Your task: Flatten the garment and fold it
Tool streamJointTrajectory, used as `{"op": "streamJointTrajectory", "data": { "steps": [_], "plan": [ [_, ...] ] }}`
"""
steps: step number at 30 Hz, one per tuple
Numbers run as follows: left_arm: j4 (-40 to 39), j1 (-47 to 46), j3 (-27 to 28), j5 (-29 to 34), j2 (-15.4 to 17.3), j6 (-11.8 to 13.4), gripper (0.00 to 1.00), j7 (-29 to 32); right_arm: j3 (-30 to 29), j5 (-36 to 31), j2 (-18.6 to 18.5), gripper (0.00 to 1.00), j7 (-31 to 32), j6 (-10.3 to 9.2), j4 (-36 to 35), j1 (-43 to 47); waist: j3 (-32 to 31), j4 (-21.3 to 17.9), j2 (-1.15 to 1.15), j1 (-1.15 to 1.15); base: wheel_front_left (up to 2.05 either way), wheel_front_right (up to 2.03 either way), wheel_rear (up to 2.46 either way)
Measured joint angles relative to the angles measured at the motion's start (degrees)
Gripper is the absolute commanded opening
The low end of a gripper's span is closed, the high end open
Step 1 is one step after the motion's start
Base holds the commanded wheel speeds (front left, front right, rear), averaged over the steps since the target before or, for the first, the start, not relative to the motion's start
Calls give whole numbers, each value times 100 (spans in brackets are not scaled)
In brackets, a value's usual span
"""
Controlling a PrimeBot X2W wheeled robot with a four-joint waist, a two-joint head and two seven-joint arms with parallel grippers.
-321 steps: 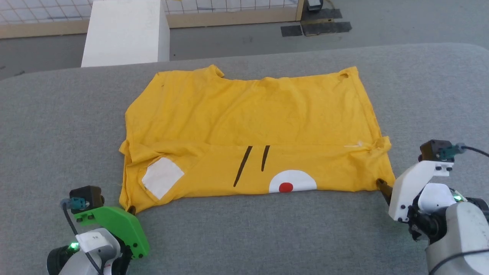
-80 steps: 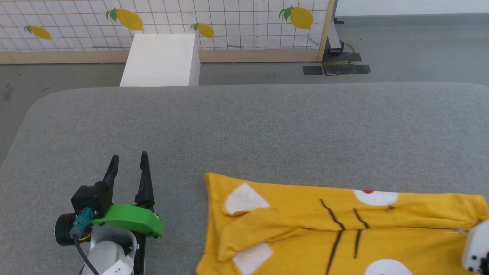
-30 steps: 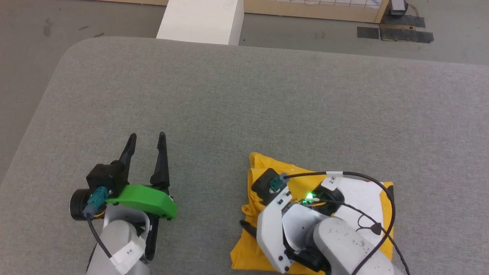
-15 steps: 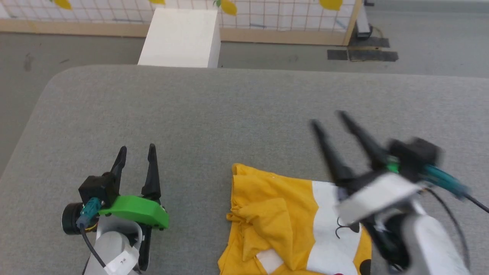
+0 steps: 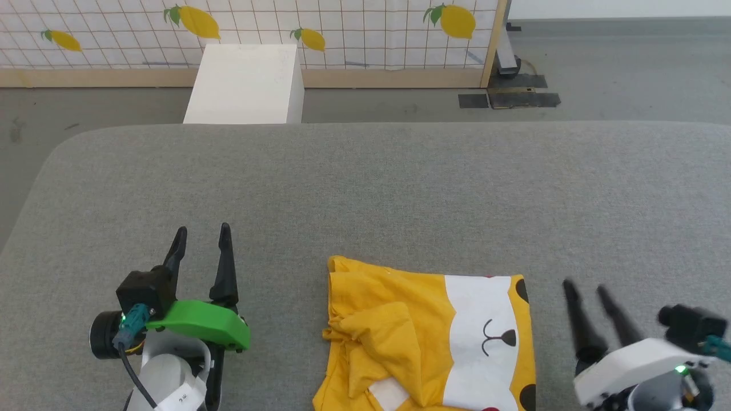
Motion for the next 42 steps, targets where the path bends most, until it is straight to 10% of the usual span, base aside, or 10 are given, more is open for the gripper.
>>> {"op": "streamJointTrajectory", "data": {
  "steps": [18, 20, 22, 24, 36, 42],
  "plan": [
    [43, 38, -49, 46, 0, -44, 100, 0, 758, 627, -27, 100, 1625, 0, 1742, -584, 55, 105, 0, 0, 0, 0, 0],
    [64, 41, -57, 46, 0, -44, 100, 0, 865, 593, -34, 75, 1786, 0, 1758, -651, 49, 124, 0, 0, 0, 0, 0],
    [78, 42, -62, 46, 0, -47, 100, 0, 942, 589, -38, 20, 1890, 0, 1750, -675, 38, 144, 0, 0, 0, 0, 0],
    [90, 44, -69, 46, 0, -48, 100, 0, 975, 457, -30, 0, 1923, 0, 1736, -671, 23, 165, 0, 0, 0, 0, 0],
    [-29, 140, 78, 16, -4, -21, 100, -1, 1965, -2482, -236, 0, 2805, 1, -156, -1350, 52, -52, 0, 0, 0, 0, 0],
    [-241, 120, 199, 0, -7, 5, 100, -4, 3590, -2369, -2008, 0, 3705, 2, -604, -2991, 252, -606, 0, 0, 0, 0, 0]
  ]
}}
